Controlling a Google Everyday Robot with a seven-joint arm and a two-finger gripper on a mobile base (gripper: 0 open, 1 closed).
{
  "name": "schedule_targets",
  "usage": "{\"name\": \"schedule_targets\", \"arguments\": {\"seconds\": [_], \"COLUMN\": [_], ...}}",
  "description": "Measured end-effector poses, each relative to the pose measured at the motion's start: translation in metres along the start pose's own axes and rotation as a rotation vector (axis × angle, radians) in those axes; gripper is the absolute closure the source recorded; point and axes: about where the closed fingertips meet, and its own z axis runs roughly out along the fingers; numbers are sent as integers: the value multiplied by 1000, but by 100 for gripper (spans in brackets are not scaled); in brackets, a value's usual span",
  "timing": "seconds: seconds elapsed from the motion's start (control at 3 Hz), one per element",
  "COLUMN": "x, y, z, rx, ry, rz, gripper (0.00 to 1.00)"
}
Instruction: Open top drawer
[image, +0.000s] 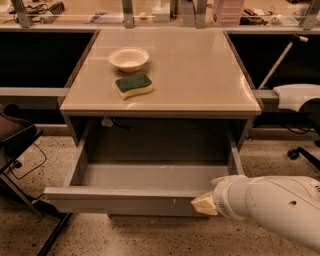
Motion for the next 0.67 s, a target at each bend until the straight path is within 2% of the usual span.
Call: {"name": "schedule_targets", "arguments": {"seconds": [0.33, 0.67], "x": [0, 0], "y": [0, 0], "z": [0, 0], "rx": [0, 0], "ry": [0, 0], "rz": [0, 0], "gripper": [0, 0]}}
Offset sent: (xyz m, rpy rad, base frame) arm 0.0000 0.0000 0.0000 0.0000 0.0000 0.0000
